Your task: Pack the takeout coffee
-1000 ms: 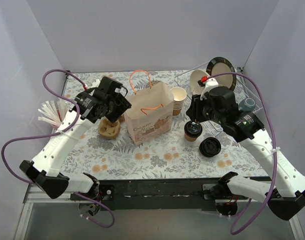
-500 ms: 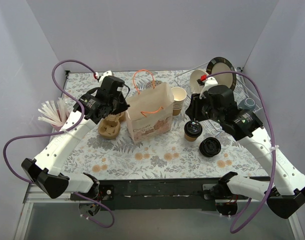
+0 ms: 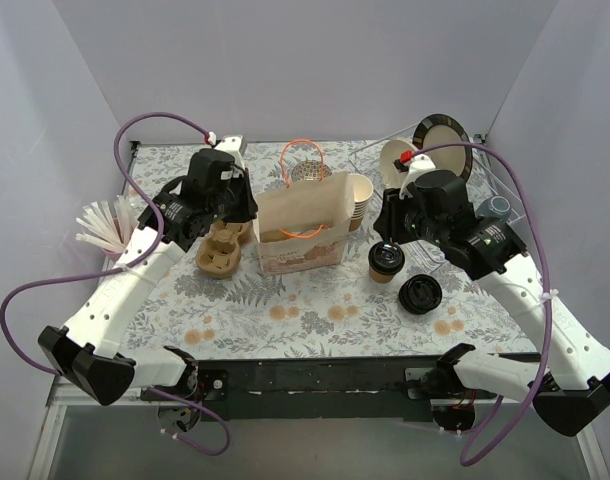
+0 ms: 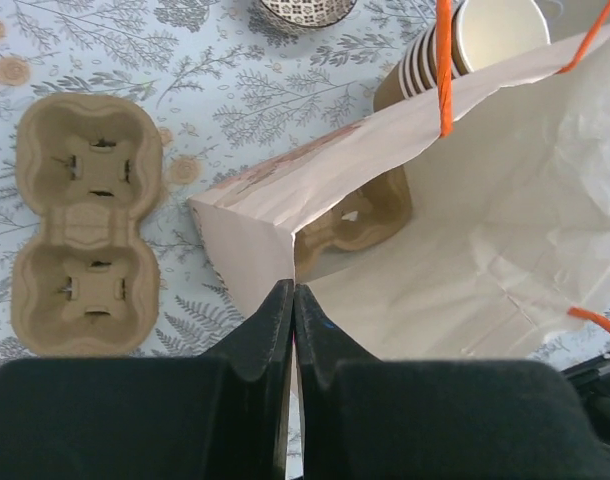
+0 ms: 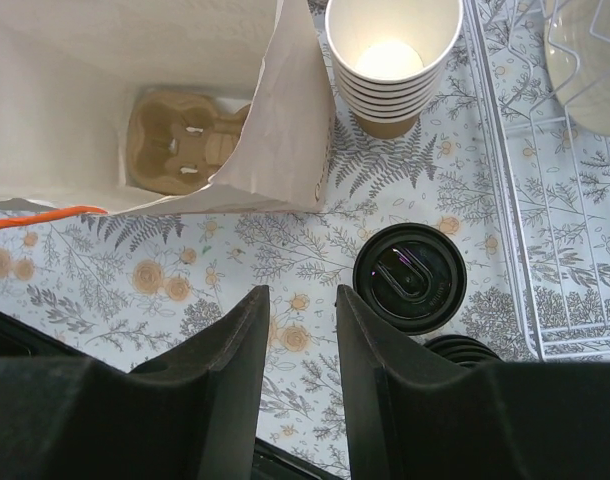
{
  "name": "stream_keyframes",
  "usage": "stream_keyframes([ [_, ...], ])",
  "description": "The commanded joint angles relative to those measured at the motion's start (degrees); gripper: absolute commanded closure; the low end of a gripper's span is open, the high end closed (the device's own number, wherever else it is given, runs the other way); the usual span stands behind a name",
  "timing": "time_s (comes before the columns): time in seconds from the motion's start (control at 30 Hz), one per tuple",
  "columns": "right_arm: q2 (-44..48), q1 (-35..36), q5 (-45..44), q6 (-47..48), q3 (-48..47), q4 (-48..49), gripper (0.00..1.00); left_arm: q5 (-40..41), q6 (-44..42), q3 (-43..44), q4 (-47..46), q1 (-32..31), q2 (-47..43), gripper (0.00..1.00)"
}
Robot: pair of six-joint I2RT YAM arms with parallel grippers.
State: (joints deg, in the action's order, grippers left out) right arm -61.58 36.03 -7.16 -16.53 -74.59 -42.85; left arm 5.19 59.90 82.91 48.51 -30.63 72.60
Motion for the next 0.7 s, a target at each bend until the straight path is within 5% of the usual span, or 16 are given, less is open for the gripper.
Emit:
stream_keyframes([
  [0.0,-1.25,-0.08,-0.22,-1.30,-3.80,2.50,0.59,0.79,-3.65,4.18,-1.75,1.19,0.35,0.91],
  [0.1,-4.41,0.00,-0.14,-2.71,-8.01,2.95,0.59,-1.23,-1.72,6.63,-0.79,1.10,1.49,0.63],
  [0.2,-7.66,0.00,0.48,-3.50,-11.27,2.77,0.58,-2.02,1.61,8.83,1.40,1.10,2.54,0.48],
  [0.67,-8.38,0.00,-0.75,-1.92,-11.20,2.33,0.55,6.93,24.99,11.39,14.06,1.10,2.55,0.41],
])
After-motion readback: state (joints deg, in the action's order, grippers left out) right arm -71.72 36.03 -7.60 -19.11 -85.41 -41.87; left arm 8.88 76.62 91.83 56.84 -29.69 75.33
